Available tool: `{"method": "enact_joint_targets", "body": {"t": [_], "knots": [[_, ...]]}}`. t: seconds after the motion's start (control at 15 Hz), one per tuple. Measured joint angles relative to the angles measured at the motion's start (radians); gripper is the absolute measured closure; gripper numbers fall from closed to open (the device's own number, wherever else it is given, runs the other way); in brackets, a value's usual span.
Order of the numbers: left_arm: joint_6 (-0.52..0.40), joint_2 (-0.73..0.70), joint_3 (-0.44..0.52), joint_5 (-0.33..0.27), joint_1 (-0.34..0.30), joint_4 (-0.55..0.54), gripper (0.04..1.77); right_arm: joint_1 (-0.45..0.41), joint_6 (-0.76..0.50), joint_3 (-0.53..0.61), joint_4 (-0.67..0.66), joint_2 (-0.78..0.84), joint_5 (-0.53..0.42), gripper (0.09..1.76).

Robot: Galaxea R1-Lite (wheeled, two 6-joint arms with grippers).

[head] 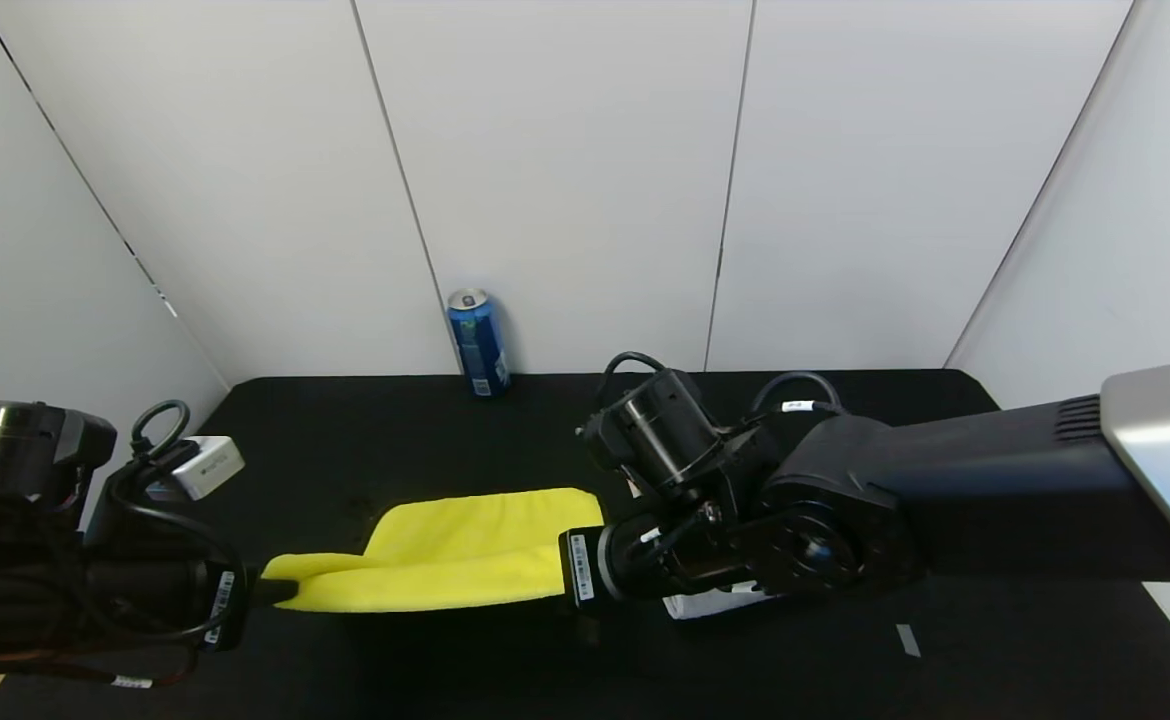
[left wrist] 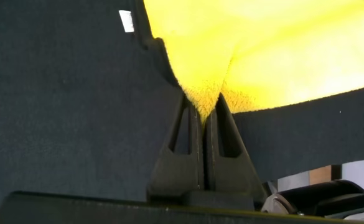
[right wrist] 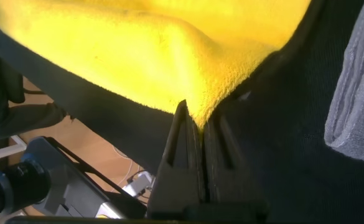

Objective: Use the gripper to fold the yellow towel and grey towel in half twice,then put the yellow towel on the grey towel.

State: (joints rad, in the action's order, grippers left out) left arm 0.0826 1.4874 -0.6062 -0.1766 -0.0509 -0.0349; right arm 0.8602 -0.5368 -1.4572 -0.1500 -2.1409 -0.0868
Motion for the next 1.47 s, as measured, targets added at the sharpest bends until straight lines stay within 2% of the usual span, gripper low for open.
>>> {"method": "enact_joint_targets", "body": {"t": [0.07,0.2,0.33,0.67,1.47], "knots": [[0.052,0.006,-0.074,-0.105,-0.023,-0.038,1.69,0.0,0.0,0.0,0.0,0.0,0.0,1.71],[0.051,0.0,-0.075,-0.106,-0.023,-0.034,1.69,0.0,-0.001,0.0,0.0,0.0,0.0,1.71],[0.051,0.0,-0.075,-0.106,-0.023,-0.034,1.69,-0.014,-0.003,-0.067,-0.047,0.004,0.0,1.71],[0.051,0.0,-0.074,-0.106,-0.023,-0.034,1.69,-0.014,-0.003,-0.068,-0.047,0.006,0.0,1.71],[0.065,0.128,-0.148,-0.103,-0.026,-0.018,1.69,-0.057,0.007,-0.167,-0.06,-0.067,-0.018,1.71]]}}
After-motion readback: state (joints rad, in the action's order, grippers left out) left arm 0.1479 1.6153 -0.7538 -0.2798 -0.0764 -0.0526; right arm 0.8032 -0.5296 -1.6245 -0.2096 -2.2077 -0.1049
